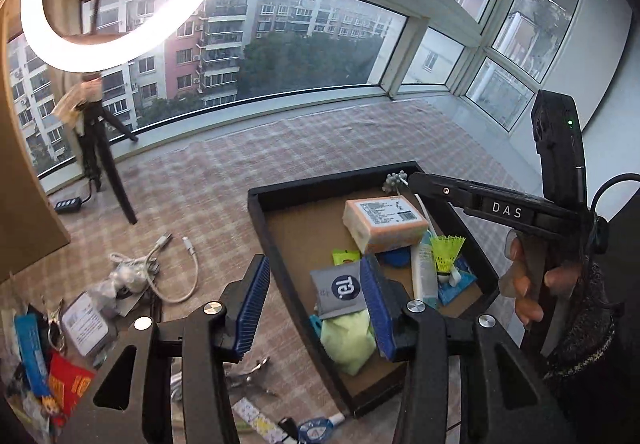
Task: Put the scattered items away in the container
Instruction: 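Grasp blue clothespin with left tool while right tool grasps wooden clothespin, then carry both clothespins over the tray and open both tools to drop them, then grasp white coiled cable with left tool while right tool grasps silver metal clip, then carry cable and clip over the tray and open both tools to release, then grasp red printed bag with left tool while right tool grasps bamboo stick, then carry red bag and bamboo stick to the tray and release both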
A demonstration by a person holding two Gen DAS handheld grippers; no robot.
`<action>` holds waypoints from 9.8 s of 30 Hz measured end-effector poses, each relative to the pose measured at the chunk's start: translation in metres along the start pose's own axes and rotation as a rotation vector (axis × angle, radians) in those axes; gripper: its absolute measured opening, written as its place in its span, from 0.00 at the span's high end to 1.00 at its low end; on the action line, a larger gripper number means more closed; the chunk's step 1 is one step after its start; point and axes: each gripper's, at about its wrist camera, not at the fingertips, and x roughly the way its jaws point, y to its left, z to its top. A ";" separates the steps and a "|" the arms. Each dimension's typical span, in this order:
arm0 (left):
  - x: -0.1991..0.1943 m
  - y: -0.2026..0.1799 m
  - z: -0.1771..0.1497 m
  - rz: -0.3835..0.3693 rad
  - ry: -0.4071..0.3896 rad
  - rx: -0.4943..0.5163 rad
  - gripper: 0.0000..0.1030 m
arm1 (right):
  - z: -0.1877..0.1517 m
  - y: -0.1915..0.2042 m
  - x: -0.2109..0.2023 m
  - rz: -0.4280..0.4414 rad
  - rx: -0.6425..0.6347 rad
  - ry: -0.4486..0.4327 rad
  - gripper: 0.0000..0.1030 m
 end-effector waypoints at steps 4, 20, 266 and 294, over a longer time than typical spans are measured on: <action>-0.039 0.030 -0.041 0.055 -0.010 -0.055 0.57 | -0.015 0.045 0.003 0.079 -0.099 0.050 0.66; -0.150 0.201 -0.273 0.431 0.138 -0.547 0.58 | -0.136 0.212 0.047 0.285 -0.410 0.338 0.66; -0.027 0.249 -0.149 0.247 0.217 -0.095 0.74 | -0.136 0.245 0.181 0.286 -0.735 0.545 0.95; -0.031 0.079 -0.040 -0.005 -0.064 0.072 0.74 | 0.012 0.044 0.004 0.155 -0.107 0.092 0.95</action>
